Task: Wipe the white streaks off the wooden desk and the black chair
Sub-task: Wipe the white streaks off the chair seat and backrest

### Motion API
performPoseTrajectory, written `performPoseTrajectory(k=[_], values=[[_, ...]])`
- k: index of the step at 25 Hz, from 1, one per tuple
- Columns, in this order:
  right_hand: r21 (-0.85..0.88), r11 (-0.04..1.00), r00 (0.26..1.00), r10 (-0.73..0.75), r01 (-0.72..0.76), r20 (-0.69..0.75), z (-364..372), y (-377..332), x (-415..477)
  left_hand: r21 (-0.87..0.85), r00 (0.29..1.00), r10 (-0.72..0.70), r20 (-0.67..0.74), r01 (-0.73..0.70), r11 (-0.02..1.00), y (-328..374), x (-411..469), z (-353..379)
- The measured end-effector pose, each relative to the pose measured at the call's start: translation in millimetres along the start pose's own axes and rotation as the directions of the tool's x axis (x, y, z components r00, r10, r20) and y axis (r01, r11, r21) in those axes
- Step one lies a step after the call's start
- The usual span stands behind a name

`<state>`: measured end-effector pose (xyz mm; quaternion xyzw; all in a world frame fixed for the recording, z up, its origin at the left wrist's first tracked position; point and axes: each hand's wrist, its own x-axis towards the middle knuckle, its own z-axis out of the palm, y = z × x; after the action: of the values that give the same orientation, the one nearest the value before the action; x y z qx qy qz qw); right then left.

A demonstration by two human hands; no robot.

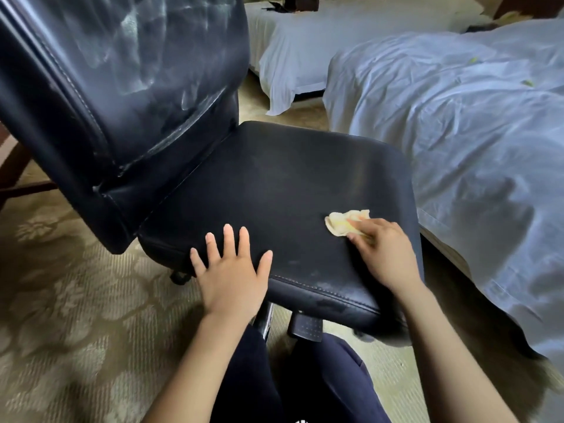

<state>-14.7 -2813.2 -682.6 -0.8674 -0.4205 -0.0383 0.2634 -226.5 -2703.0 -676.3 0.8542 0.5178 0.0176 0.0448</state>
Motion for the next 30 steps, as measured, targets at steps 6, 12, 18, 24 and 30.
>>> performPoseTrajectory(k=[6, 12, 18, 24, 30], values=[[-0.034, 0.968, 0.968, 0.247, -0.249, -0.044, 3, 14, 56, 0.064, 0.989, 0.135, -0.054, -0.132, 0.989, 2, -16, -2], [-0.115, 0.987, 0.993, 0.114, -0.111, 0.022, 18, -46, 55, -0.034, 0.992, -0.065, -0.105, 0.062, 0.998, -24, 4, -12], [-0.115, 0.953, 0.960, -0.280, 0.281, 0.029, 30, -82, -2, -0.081, 0.982, -0.177, 0.063, 0.182, 0.980, -21, 12, -4], [-0.050, 0.948, 0.937, -0.317, 0.313, -0.144, 9, -23, -42, -0.073, 0.985, -0.171, 0.019, 0.172, 0.982, -27, 11, 0], [0.072, 0.989, 0.949, 0.144, -0.129, -0.279, -23, 54, -36, -0.079, 0.987, -0.160, 0.009, 0.160, 0.984, -26, 10, 4]])
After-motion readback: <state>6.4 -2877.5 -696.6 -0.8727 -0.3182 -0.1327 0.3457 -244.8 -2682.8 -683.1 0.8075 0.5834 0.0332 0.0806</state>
